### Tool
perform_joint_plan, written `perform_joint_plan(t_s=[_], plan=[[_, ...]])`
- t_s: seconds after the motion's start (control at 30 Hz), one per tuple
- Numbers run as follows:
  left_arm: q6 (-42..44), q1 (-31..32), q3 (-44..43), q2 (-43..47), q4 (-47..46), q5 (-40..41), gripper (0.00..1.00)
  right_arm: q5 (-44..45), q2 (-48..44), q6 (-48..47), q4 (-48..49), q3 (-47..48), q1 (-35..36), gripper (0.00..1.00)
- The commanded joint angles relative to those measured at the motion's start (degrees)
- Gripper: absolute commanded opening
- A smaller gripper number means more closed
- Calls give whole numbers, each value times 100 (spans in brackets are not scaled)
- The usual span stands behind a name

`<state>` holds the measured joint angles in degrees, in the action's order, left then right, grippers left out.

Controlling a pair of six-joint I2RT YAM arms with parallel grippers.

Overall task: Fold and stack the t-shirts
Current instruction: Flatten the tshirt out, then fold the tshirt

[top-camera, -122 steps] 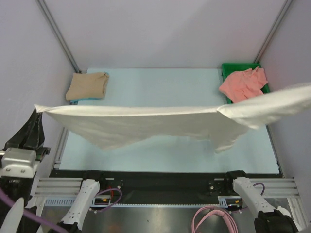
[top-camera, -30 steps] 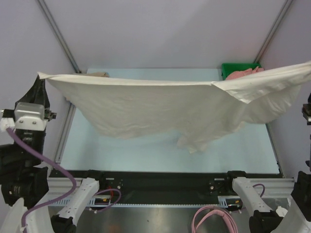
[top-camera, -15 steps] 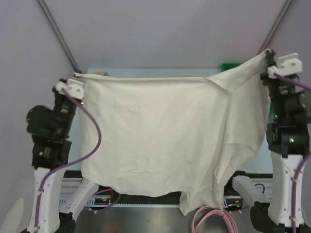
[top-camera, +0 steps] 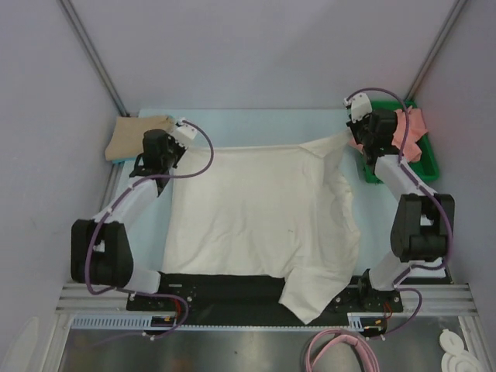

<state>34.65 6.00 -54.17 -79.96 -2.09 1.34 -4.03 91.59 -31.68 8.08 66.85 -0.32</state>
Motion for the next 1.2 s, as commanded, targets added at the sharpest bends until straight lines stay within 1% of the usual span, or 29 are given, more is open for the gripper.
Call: perform_joint_plan(t_s=[0.0,0.03,0.07,0.1,0.13,0.2,0.3,0.43,0.5,0.57,0.63,0.8,1.0,1.03,1.07,1.17], plan=[[208,-160,-742,-685,-995,217,0,394,551,-66,986,995,14,0],[208,-178,-883,-1018,-1021,235,0,394,909,-75,916,1197,14,0],[208,-187,-1163,-1169,-1030,278,1,560,1061,-110,889,1355,14,0],[200,-204,-1296,-1301,-1057,296,0,640,1228,-136,863,1662,14,0],[182,-231,-1419,-1433,-1074,296,1,684,1360,-163,854,1786,162,0],[173,-248,-1692,-1732,-1092,322,0,728,1703,-163,792,2128,198,0],[164,-266,-1772,-1874,-1363,393,0,772,2055,-172,748,2402,251,0],[313,-275,-1860,-2066,-1733,761,0,895,2617,-216,564,3191,330,0],[419,-275,-1886,-2137,-1935,919,0,974,2898,-207,476,3395,365,0],[463,-275,-1878,-2190,-1997,929,0,1010,2978,-207,449,3431,418,0],[516,-275,-1834,-2199,-1971,842,1,1010,2918,-216,519,3291,462,0],[437,-248,-1509,-1954,-1778,578,0,887,2382,-154,774,2352,480,0],[305,-248,-745,-1110,-1611,191,0,633,1205,-58,810,1271,436,0],[270,-248,-648,-900,-1585,156,0,606,1029,-31,783,947,445,0],[244,-248,-447,-802,-1576,69,0,510,705,-5,766,779,445,0],[226,-248,-69,-521,-1576,-11,0,465,211,109,713,119,471,0]])
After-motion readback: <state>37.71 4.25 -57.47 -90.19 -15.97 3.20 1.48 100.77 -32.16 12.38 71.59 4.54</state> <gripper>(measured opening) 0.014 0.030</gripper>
